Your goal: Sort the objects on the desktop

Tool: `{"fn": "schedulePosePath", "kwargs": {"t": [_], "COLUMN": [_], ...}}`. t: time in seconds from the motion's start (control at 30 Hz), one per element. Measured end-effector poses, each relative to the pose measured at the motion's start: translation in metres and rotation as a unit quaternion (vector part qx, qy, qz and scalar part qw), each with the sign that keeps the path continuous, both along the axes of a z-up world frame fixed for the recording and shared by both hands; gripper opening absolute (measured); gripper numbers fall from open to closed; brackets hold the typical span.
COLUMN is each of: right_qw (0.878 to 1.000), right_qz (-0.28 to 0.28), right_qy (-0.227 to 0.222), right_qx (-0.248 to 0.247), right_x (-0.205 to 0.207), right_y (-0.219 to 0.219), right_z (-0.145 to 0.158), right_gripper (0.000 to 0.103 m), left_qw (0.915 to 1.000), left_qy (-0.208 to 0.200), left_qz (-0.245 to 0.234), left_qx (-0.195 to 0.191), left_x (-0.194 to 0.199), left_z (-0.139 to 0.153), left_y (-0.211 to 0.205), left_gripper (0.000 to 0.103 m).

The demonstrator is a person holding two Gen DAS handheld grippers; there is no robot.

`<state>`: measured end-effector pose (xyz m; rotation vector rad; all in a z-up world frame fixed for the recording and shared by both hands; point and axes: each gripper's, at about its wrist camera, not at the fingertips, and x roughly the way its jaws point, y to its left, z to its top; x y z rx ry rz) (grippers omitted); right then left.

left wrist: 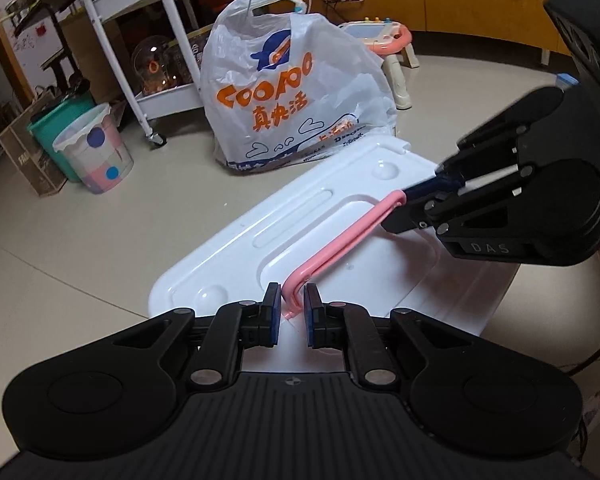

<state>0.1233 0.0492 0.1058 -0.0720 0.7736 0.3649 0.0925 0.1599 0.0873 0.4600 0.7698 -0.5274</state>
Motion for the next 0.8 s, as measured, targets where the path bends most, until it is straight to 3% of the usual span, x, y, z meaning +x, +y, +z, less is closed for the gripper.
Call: {"fn": "schedulePosePath", "kwargs": {"t": [0.37, 0.43, 0.47, 0.57, 0.7, 0.8], "right_qw": [1.000, 0.999, 0.999, 0.999, 0.999, 0.998], "right_qz": [-0.004, -0.015, -0.021, -0.030, -0.036, -0.043], "right_qy": [0.011, 0.012, 0.009, 0.014, 0.032, 0.041], "right_qx": [0.014, 0.032, 0.034, 0.026, 0.019, 0.020], "right_x": [0.001, -0.002, -0.005, -0.013, -0.026, -0.039], "right_y": [0.002, -0.004, -0.006, -0.010, -0.015, -0.019], "right_z": [-0.002, -0.001, 0.001, 0.008, 0.020, 0.034], "right_gripper": [0.009, 0.023, 0.029, 0.031, 0.033, 0.033], "left_qw": [0.9993, 0.9988, 0.9985, 0.9972, 0.9939, 0.9905], "left_qy": [0.013, 0.015, 0.013, 0.008, -0.003, -0.012], "left_qz": [0.034, 0.044, 0.051, 0.072, 0.107, 0.133], "left_qx": [-0.012, -0.015, -0.015, -0.018, -0.025, -0.031], "left_x": [0.005, 0.004, 0.003, -0.004, -0.023, -0.037], "left_z": [-0.004, -0.002, -0.001, 0.006, 0.022, 0.033], "left_y": [-0.002, -0.001, 0.000, 0.003, 0.006, 0.009], "left_gripper": [0.013, 0.014, 0.017, 0.033, 0.064, 0.070]}}
